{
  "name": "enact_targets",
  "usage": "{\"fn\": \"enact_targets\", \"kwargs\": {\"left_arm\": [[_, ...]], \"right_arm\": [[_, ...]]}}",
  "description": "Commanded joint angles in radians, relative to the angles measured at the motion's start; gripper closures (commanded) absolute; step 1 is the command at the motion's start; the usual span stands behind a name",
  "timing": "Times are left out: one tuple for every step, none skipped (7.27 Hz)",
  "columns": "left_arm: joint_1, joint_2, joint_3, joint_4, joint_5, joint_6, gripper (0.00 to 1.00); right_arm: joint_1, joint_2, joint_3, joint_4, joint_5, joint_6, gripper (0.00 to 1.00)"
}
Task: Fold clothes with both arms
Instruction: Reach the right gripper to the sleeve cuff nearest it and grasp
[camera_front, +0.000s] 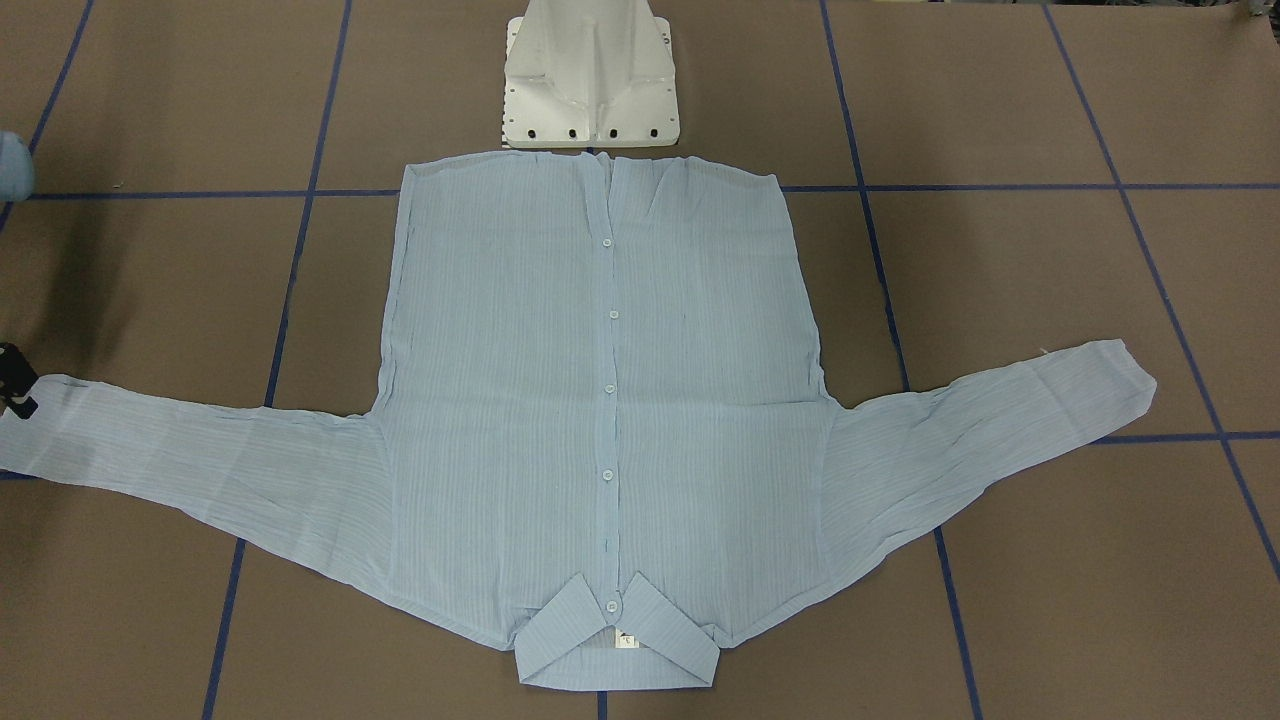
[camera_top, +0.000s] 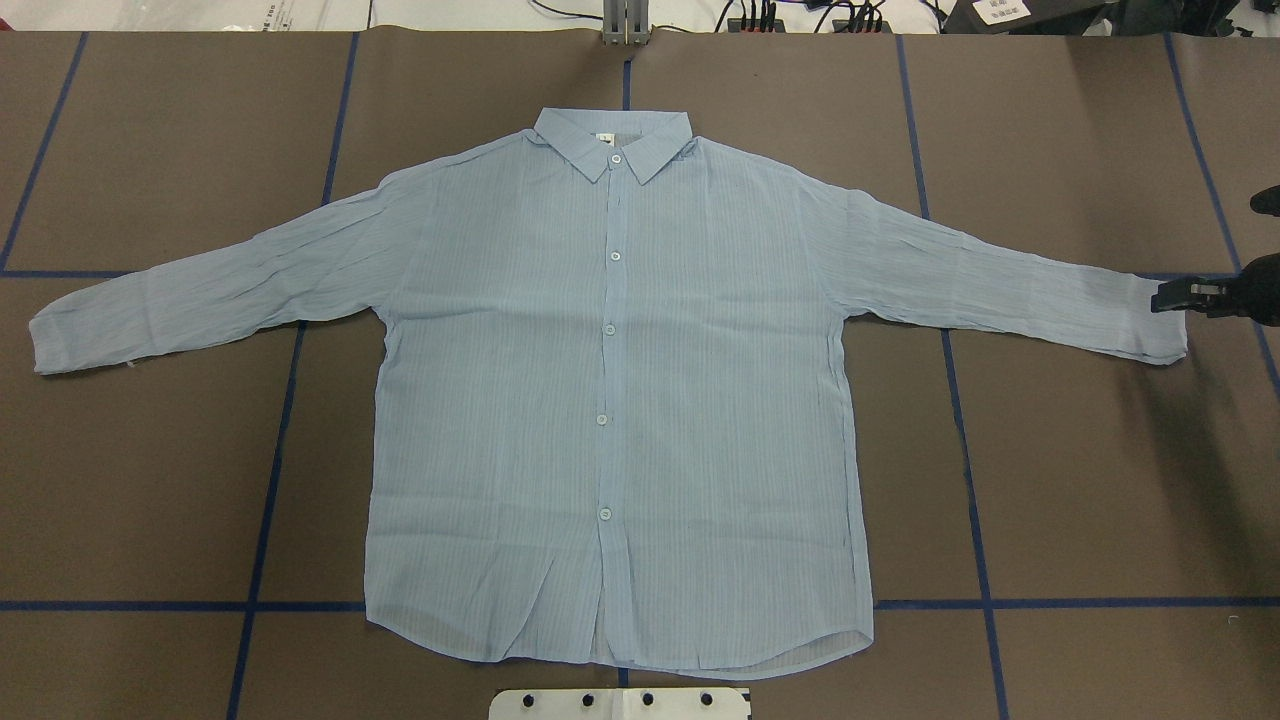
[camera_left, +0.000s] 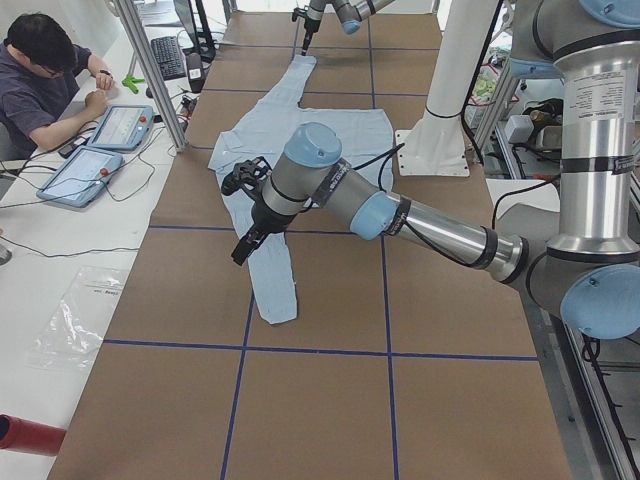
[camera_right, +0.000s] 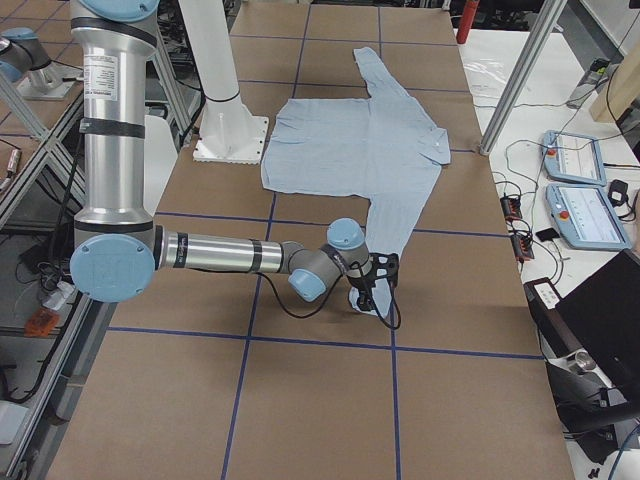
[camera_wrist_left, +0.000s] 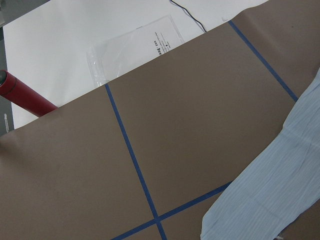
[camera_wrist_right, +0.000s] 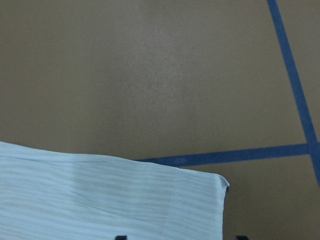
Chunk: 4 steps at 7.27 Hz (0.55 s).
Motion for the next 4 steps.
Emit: {"fn": "enact_targets", "kwargs": {"left_arm": [[0.0, -0.001, 0.0, 0.0, 0.0, 0.003, 0.0], [0.0, -0.001, 0.0, 0.0, 0.0, 0.003, 0.0], [0.0, -0.001, -0.002, 0.0, -0.002, 0.003, 0.0], [0.0, -0.001, -0.002, 0.0, -0.002, 0.003, 0.0]], "right_arm": [[-0.028, 0.0, -0.02, 0.0, -0.025, 0.001, 0.27], [-0.034, 0.0, -0.02, 0.0, -0.031, 0.001, 0.27], [-0.048, 0.0, -0.033, 0.0, -0.053, 0.001, 0.28], [-0.059, 0.0, -0.038, 0.0, -0.079, 0.001, 0.3]]}}
